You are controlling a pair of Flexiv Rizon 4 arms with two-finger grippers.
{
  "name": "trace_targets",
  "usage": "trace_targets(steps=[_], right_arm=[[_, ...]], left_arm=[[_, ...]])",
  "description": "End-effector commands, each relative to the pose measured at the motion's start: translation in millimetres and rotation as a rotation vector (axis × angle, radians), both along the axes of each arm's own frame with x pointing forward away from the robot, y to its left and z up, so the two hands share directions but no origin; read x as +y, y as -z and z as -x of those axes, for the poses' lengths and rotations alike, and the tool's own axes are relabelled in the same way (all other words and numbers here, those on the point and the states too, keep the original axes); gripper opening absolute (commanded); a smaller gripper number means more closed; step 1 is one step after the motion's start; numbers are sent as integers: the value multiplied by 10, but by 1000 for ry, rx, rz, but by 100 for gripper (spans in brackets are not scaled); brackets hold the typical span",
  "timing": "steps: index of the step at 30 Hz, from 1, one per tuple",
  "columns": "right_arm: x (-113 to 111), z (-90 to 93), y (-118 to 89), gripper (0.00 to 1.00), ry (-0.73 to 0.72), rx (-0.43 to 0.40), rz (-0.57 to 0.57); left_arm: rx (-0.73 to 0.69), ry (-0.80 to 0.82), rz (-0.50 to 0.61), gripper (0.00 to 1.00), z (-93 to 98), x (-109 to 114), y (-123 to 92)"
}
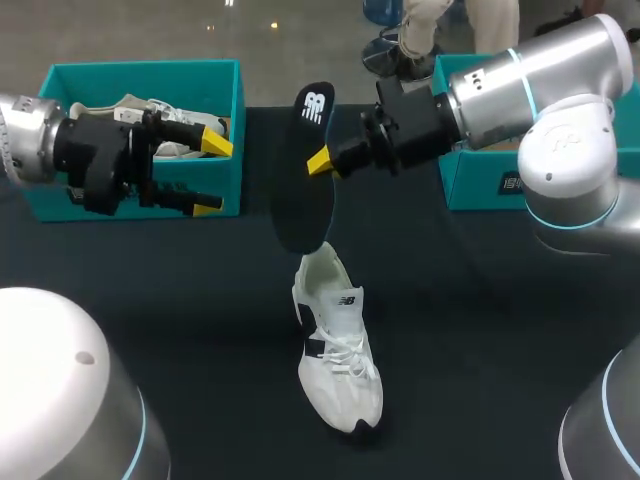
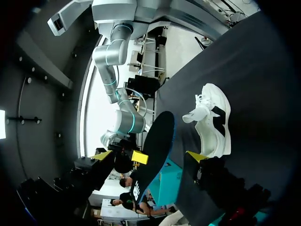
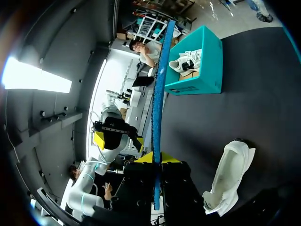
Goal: Take the shoe out of the shoebox, open the shoe tongue, remove and reinsert the insole, then place the shoe into the shoebox
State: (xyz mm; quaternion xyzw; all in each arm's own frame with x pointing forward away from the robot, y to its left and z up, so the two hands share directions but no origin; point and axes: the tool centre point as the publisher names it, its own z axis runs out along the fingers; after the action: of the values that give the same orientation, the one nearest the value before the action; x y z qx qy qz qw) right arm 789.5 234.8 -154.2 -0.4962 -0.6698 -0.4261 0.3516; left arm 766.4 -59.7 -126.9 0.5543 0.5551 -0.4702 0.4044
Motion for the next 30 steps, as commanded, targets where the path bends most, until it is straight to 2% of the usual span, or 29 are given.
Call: trace_targets(steps=[1, 3, 6, 9, 15, 18, 24, 30], right_arm=[[14, 5, 1, 0, 2, 0, 4], [14, 5, 1, 0, 2, 0, 4], [14, 5, 1, 0, 2, 0, 4], [14, 5, 1, 0, 2, 0, 4], [14, 5, 1, 0, 2, 0, 4], [14, 5, 1, 0, 2, 0, 4], [14, 5, 1, 0, 2, 0, 4], [14, 5, 1, 0, 2, 0, 4]], left_arm=[[-1, 1, -2, 100, 7, 10, -1], [-1, 1, -2, 100, 7, 10, -1], [172, -138, -104, 100, -82, 56, -66], [337, -227, -190, 100, -183, 207, -30], [648, -389, -418, 100, -306, 527, 261], [772, -403, -486, 100, -315, 640, 465], [858, -438, -595, 100, -331, 726, 716], [869, -424, -604, 100, -333, 717, 737]])
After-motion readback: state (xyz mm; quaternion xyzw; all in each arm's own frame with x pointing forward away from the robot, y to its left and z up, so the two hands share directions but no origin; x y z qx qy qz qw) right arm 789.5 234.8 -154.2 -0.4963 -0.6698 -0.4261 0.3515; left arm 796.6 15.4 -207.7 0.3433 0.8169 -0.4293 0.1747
